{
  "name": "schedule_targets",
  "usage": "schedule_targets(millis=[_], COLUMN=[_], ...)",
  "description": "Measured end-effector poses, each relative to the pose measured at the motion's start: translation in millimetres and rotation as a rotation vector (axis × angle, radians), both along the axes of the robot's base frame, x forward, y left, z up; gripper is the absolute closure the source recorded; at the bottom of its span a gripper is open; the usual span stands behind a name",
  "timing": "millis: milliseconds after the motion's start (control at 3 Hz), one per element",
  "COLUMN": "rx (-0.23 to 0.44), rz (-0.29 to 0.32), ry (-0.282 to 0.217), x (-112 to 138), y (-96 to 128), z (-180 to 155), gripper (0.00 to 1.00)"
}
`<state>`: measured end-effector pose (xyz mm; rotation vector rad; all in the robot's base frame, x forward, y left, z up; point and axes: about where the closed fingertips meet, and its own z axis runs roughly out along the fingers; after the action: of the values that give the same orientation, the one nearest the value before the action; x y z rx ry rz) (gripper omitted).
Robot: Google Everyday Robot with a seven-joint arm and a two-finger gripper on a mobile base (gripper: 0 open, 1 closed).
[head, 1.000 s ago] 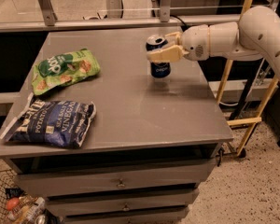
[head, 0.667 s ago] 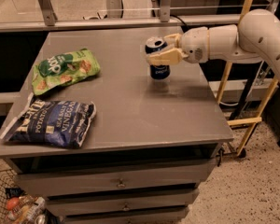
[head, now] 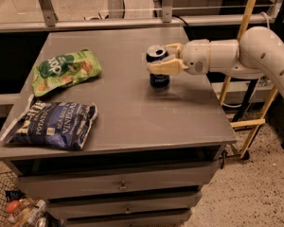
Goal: Place pepsi can upright
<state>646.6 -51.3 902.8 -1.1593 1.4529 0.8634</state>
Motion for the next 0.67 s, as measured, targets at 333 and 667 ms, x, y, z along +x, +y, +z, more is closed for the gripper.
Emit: schedule_targets(millis=[333,667], rx=[0.046,0.046], rz=[-0.014,-0.007], ry=[0.023,0.024], x=[-1.5,-1.9], y=[0.6,4.7], z=[-9.9,-9.8], gripper=[1.00,0.74])
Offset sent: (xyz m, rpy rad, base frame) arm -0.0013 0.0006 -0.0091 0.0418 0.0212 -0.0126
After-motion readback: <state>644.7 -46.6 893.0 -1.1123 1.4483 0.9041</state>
